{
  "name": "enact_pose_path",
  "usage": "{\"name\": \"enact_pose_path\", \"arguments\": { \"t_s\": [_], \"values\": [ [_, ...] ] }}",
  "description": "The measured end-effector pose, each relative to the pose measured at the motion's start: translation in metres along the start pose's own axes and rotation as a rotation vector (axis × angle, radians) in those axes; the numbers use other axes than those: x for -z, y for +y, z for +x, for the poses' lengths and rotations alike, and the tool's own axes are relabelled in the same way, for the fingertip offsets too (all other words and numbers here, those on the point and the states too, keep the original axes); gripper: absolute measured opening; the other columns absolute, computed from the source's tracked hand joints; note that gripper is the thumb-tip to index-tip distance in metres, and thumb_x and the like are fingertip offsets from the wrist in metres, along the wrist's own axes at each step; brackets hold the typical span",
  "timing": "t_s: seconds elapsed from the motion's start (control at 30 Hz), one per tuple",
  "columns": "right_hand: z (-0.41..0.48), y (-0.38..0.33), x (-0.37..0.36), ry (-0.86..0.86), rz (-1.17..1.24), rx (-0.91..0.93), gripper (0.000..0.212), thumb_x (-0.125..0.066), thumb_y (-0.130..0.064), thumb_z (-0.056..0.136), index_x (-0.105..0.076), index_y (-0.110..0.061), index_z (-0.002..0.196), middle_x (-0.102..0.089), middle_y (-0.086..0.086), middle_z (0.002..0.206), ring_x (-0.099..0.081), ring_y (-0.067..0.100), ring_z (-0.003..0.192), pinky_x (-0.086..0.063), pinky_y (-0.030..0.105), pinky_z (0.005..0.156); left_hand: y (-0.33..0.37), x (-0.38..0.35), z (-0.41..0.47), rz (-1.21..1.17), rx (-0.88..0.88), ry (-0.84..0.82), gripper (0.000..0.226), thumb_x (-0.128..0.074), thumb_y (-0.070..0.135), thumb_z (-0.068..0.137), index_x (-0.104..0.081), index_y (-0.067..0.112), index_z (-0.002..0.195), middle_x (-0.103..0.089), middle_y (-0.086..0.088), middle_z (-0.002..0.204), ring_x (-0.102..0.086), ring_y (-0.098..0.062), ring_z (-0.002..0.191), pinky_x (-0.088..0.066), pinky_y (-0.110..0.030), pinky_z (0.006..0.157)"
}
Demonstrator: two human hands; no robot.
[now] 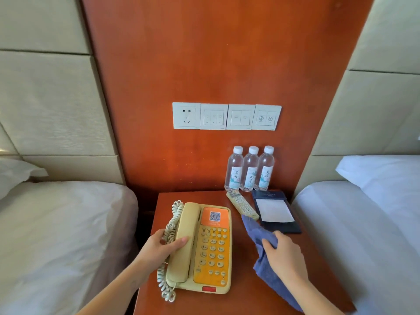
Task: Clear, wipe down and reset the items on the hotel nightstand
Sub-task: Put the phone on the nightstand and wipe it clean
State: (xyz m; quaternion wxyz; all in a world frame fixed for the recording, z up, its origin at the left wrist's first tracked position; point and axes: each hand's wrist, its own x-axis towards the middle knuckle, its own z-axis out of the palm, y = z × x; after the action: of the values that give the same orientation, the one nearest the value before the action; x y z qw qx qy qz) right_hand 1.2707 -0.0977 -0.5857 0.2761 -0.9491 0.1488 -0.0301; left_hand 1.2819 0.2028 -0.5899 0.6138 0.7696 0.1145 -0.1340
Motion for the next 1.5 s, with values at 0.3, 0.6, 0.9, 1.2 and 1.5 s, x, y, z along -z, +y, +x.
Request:
{"name": "enact_pose_path", "arguments": {
  "t_s": [0.3,0.6,0.9,1.2,1.5],
  "values": [
    [-0.005,-0.055,0.007,0.073,0.168,0.146,0.021,-0.052,-0.041,0.095,-0.054,-0.021,0.088,-0.065,-0.004,0.083,-0.064,0.019,0.081,-0.052,0.036,0.068,0.001,-0.008,-0.006,0.414,-0.141,-0.159,0.138,-0.076,0.072,0.058,0.023,0.04,0.149,0.002,0.001,0.163,-0.016,-0.022,0.148,-0.025,-0.039,0.116],
    [-0.036,-0.119,-0.039,-0.153,0.153,0.376,0.031,-0.04,-0.036,0.102,-0.054,-0.019,0.123,-0.066,0.005,0.103,-0.062,0.022,0.093,-0.044,0.031,0.07,-0.014,-0.004,-0.018,1.071,-0.219,-0.224,0.129,-0.014,0.104,0.042,0.036,0.036,0.139,0.039,-0.005,0.154,0.017,-0.024,0.149,0.001,-0.05,0.119],
    [-0.034,-0.126,-0.077,-0.322,-0.031,0.426,0.057,-0.026,-0.036,0.106,-0.004,-0.021,0.156,0.014,-0.008,0.162,-0.017,0.013,0.148,-0.038,0.026,0.107,-0.033,-0.007,-0.02,1.181,-0.303,-0.222,0.115,0.014,0.096,0.049,0.038,0.029,0.14,0.056,-0.003,0.133,0.036,-0.026,0.14,0.012,-0.056,0.116],
    [0.041,-0.152,-0.09,-0.352,-0.039,0.294,0.06,-0.028,-0.037,0.105,-0.005,-0.014,0.156,0.009,0.003,0.163,-0.014,0.02,0.149,-0.03,0.034,0.112,-0.041,-0.01,-0.012,1.182,-0.271,-0.235,0.1,-0.01,0.088,0.072,0.036,0.034,0.143,0.051,-0.005,0.145,0.038,-0.021,0.14,0.017,-0.057,0.115],
    [0.018,-0.134,-0.086,-0.298,-0.019,0.333,0.061,-0.03,-0.038,0.105,-0.004,-0.019,0.156,-0.001,0.0,0.164,-0.042,0.024,0.136,-0.042,0.031,0.091,-0.043,-0.011,-0.014,1.173,-0.255,-0.216,0.098,-0.019,0.084,0.079,0.033,0.034,0.146,0.049,-0.004,0.147,0.032,-0.021,0.143,0.013,-0.062,0.115]
  ]
}}
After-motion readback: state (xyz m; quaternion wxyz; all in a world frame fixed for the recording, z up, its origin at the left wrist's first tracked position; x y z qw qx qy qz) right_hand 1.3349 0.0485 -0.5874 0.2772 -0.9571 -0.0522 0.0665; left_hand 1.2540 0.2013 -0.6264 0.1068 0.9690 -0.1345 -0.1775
